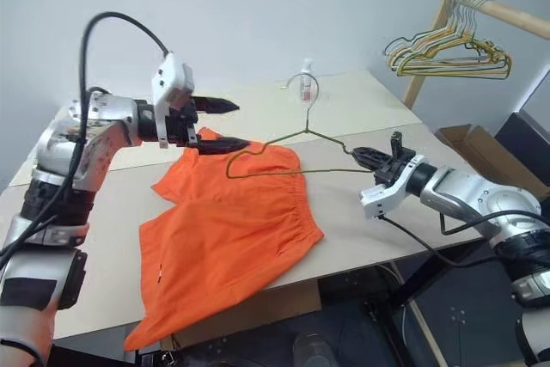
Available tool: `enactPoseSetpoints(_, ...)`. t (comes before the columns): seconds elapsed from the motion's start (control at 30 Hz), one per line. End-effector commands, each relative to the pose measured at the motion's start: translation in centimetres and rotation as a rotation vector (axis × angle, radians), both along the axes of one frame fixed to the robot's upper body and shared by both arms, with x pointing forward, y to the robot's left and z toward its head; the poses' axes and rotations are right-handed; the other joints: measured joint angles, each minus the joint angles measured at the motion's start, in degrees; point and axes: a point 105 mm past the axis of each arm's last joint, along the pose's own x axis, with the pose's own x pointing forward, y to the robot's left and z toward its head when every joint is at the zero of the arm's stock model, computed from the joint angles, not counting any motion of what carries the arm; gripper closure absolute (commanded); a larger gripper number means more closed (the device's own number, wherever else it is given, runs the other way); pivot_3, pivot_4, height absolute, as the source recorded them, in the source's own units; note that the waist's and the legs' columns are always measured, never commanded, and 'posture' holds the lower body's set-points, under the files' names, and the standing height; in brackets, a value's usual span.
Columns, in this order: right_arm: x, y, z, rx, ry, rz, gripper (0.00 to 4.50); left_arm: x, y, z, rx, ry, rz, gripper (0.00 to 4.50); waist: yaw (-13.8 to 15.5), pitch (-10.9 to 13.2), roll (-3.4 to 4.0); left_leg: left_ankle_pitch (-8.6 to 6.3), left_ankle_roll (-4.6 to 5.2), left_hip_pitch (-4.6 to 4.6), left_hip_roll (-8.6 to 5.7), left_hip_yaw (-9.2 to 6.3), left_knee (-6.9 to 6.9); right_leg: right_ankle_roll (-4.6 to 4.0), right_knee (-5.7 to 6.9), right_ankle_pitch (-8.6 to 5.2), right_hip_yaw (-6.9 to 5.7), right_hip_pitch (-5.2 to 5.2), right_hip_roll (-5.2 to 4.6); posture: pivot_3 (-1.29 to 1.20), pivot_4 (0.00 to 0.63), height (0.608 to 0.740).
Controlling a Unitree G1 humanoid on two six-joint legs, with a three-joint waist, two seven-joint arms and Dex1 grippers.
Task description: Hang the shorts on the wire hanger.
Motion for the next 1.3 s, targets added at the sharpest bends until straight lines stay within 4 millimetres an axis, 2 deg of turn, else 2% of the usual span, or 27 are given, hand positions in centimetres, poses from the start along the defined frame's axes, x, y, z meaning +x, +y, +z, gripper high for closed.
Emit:
enactPoseSetpoints(0.03, -0.2, 0.4, 2.5, 0.003, -0.082, 0.044, 4.47, 0.1, -0.3, -0.7, 0.101, -0.010, -0.063, 0.00, -0.41, 0.00, 0.00, 0.00, 0.00, 0.01, 0.01, 0.00, 0.00, 0.00, -0.01, 0.00, -0.01, 0.02, 0.00, -0.31, 0.000, 0.740)
enactPoseSetpoints(0.17, -0.3, 0.7, 2.9, 0.000, -0.090, 0.052, 4.47, -0.4, -0.8, -2.0, 0.160, 0.060, -0.137, 0.00, -1.18, 0.01, -0.01, 0.00, 0.01, -0.01, 0.01, 0.00, 0.01, 0.00, 0.00, 0.00, 0.01, 0.02, 0.00, -0.32, 0.000, 0.740)
enactPoseSetpoints(0.37, -0.2, 0.7, 3.6, -0.005, -0.107, 0.042, 4.47, -0.7, -1.0, -4.2, 0.285, 0.069, -0.171, 0.00, -2.42, 0.01, -0.01, 0.00, 0.02, 0.02, 0.02, -0.01, 0.01, 0.00, 0.02, 0.00, 0.00, 0.05, 0.00, -0.33, 0.000, 0.740)
enactPoseSetpoints(0.5, 0.0, 0.8, 4.2, -0.006, -0.122, 0.040, 4.50, -0.2, -1.2, -5.3, 0.308, 0.073, -0.131, 0.88, -2.79, 0.01, -0.01, 0.00, 0.02, 0.02, 0.03, 0.00, 0.00, 0.00, 0.02, 0.00, 0.02, 0.05, 0.00, -0.33, 0.000, 0.740)
enactPoseSetpoints(0.57, 0.0, 0.9, 4.4, -0.005, -0.126, 0.040, 4.50, 0.2, -1.1, -5.5, 0.316, 0.078, -0.109, 1.65, -2.84, 0.01, -0.01, 0.00, 0.02, 0.03, 0.04, 0.00, 0.00, 0.00, 0.03, 0.00, 0.02, 0.05, 0.01, -0.33, 0.000, 0.740)
enactPoseSetpoints(0.6, 0.1, 1.0, 4.5, -0.003, -0.131, 0.040, 4.50, 0.4, -1.0, -5.6, 0.319, 0.077, -0.099, 1.83, -2.86, 0.01, -0.01, 0.00, 0.02, 0.04, 0.05, 0.00, 0.00, 0.00, 0.04, 0.00, 0.02, 0.05, 0.02, -0.33, 0.000, 0.740)
enactPoseSetpoints(0.87, 0.1, 1.0, 5.5, 0.003, -0.152, 0.031, 4.50, 1.1, -0.9, -5.3, 0.286, 0.084, -0.055, 4.46, -3.15, 0.01, -0.01, 0.00, 0.02, 0.04, 0.05, -0.01, 0.01, 0.01, 0.05, 0.00, 0.03, 0.05, 0.02, -0.34, 0.000, 0.740)
enactPoseSetpoints(0.97, -0.2, 1.1, 5.1, 0.017, -0.112, 0.037, 4.50, 1.5, -1.0, -4.7, 0.253, 0.078, -0.026, 4.46, -3.29, 0.01, -0.01, -0.01, 0.02, 0.04, 0.06, -0.01, 0.00, 0.01, 0.07, 0.00, 0.03, 0.05, 0.02, -0.34, 0.000, 0.740)
enactPoseSetpoints(1.1, -0.9, 1.5, 4.5, 0.032, -0.049, 0.079, 3.47, 1.5, -1.0, -4.0, 0.207, 0.082, -0.012, 4.50, -3.60, 0.01, -0.02, -0.01, 0.02, 0.04, 0.07, -0.01, 0.00, 0.01, 0.06, 0.00, 0.02, 0.06, 0.02, -0.33, 0.000, 0.740)
enactPoseSetpoints(1.27, -2.5, 1.8, 4.5, 0.078, 0.085, 0.140, 1.75, 1.8, 0.2, -4.2, 0.226, 0.049, 0.049, 4.50, -3.79, 0.02, -0.02, -0.01, 0.02, 0.05, 0.07, -0.01, 0.00, 0.01, 0.06, 0.00, 0.02, 0.09, 0.02, -0.31, 0.000, 0.740)
enactPoseSetpoints(1.3, -2.8, 1.7, 4.6, 0.088, 0.122, 0.140, 1.30, 1.8, 0.3, -4.2, 0.229, 0.041, 0.057, 4.50, -3.79, 0.02, -0.02, -0.01, 0.02, 0.05, 0.08, -0.01, 0.00, 0.01, 0.05, 0.00, 0.02, 0.09, 0.02, -0.30, 0.000, 0.740)
